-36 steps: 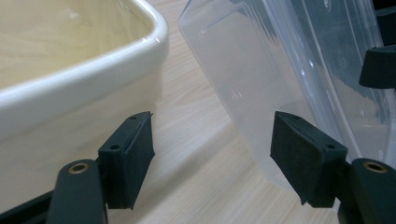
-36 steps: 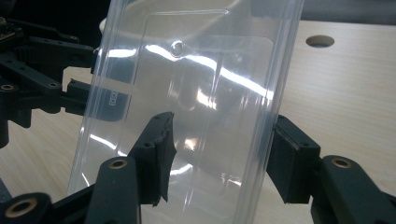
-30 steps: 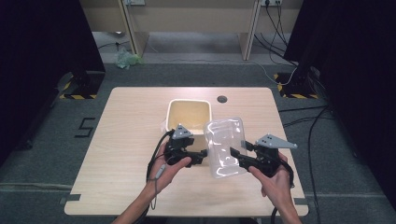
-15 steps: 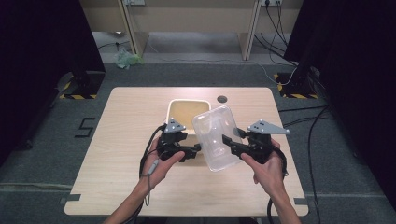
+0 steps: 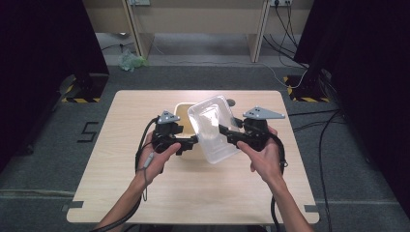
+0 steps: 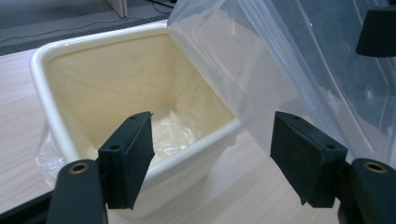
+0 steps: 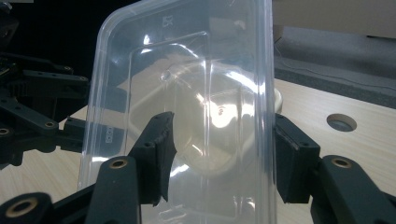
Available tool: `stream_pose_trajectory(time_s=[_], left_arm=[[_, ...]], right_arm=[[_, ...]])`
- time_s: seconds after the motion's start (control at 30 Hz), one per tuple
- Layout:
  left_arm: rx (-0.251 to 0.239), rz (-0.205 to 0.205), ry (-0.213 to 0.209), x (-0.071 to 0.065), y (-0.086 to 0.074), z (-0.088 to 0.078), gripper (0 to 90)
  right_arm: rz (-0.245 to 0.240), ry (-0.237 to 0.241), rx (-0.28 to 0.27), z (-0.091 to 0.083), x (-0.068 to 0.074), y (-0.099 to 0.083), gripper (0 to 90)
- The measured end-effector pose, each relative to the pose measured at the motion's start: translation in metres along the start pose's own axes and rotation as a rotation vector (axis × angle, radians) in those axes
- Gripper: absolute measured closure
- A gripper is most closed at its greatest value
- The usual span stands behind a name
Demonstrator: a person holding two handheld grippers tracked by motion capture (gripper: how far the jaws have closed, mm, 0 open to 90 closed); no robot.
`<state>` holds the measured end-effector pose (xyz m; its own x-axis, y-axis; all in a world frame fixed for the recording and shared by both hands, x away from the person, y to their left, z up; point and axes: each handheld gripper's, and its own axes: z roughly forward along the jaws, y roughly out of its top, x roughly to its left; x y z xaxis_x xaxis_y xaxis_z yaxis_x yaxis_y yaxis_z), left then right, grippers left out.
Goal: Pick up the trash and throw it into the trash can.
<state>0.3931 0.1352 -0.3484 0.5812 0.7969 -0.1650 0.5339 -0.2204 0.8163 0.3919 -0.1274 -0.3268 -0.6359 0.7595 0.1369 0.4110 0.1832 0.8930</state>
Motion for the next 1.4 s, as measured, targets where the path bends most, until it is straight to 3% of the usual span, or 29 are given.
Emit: stream_pose_trajectory(time_s=[0.57, 1.03, 1.4], left_arm=[[-0.014, -0.055, 0.043, 0.032, 0.016, -0.004, 29.7], [-0.011, -0.086, 0.082, 0.051, 0.031, 0.006, 31.1], [0.004, -0.123, 0.107, 0.066, 0.028, 0.017, 32.1]], right_arm=[[-0.013, 0.023, -0.006, 0.034, -0.001, 0.030, 46.5], [-0.013, 0.016, -0.042, 0.058, -0.009, 0.041, 46.0], [-0.032, 0.010, -0.019, 0.077, -0.013, 0.036, 45.8]])
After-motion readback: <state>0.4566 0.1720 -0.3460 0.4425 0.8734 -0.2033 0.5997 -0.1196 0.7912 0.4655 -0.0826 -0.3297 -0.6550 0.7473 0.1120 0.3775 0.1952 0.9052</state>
